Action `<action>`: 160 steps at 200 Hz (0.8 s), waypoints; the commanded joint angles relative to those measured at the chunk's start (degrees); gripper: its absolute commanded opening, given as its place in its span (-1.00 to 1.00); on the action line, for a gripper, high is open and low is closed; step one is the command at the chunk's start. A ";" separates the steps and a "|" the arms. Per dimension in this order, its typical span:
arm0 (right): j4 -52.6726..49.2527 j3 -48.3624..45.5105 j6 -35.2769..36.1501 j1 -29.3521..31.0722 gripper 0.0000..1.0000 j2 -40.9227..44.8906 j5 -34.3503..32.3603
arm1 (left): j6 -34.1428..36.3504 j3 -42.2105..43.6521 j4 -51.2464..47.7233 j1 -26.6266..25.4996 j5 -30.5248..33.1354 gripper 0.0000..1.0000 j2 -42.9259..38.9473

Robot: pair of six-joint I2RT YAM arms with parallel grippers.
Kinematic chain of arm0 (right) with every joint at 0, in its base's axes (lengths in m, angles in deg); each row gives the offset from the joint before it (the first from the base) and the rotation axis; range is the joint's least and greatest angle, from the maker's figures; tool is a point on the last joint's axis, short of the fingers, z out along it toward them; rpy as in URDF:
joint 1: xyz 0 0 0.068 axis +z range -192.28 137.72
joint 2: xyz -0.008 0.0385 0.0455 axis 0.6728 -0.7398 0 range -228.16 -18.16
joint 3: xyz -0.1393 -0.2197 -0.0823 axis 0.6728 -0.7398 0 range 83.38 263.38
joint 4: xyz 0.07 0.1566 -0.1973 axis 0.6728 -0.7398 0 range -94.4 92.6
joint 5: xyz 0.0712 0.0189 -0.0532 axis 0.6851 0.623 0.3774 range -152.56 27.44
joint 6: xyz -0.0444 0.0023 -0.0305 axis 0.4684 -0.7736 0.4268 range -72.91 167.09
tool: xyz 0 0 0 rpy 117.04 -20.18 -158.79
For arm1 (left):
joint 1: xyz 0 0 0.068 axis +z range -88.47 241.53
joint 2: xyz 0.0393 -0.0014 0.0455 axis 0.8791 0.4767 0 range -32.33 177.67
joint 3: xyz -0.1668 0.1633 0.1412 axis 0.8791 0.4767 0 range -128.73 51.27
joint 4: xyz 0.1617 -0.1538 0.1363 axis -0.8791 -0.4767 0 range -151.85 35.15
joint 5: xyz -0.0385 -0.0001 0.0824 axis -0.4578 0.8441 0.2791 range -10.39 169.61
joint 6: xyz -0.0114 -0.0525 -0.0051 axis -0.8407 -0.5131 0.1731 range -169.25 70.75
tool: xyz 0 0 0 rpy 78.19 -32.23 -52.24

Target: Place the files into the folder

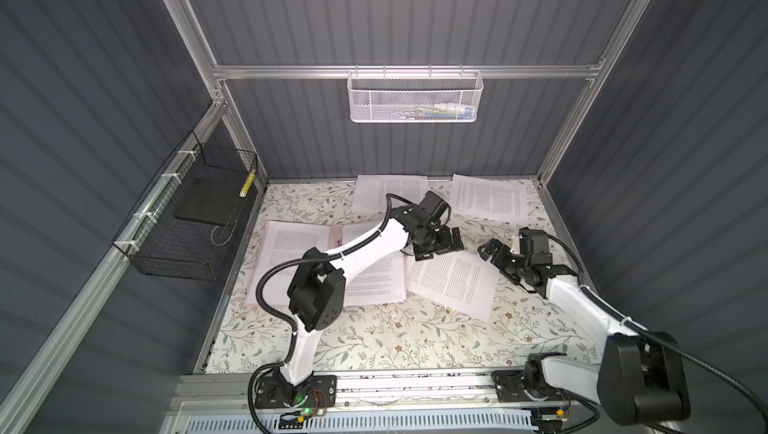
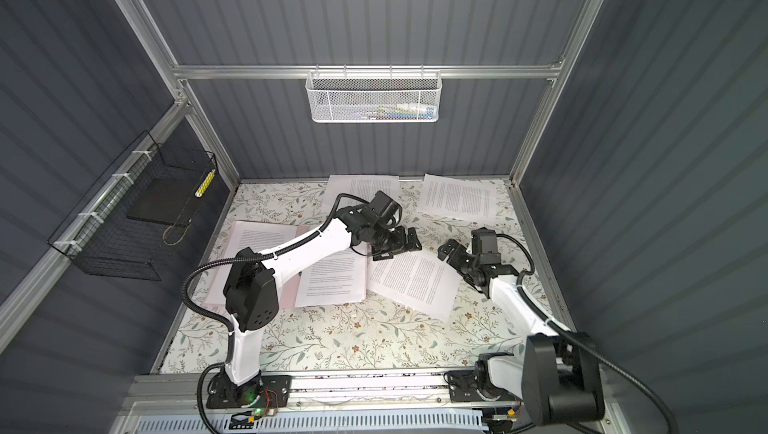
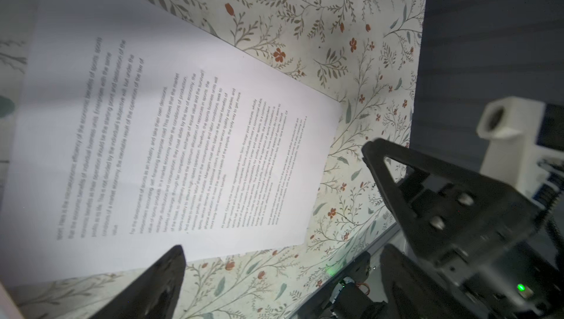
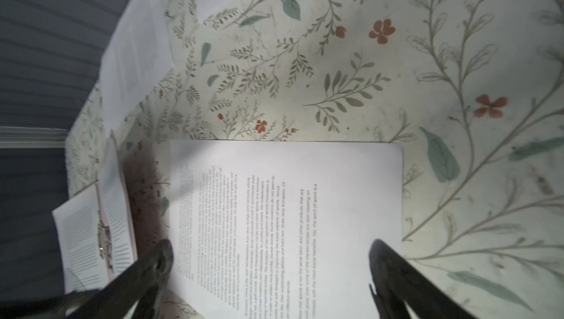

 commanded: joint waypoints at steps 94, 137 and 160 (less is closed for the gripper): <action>-11.40 16.23 19.26 -3.11 0.98 -22.47 -0.33 | -7.86 4.32 5.48 -2.66 4.07 0.99 7.05; -13.76 17.15 20.69 -3.49 0.98 -23.64 -0.80 | -7.45 5.53 5.85 -2.20 3.58 1.00 8.65; -15.12 18.61 21.65 -3.69 0.98 -25.03 -0.70 | -7.07 6.36 5.92 -2.17 3.48 0.99 9.27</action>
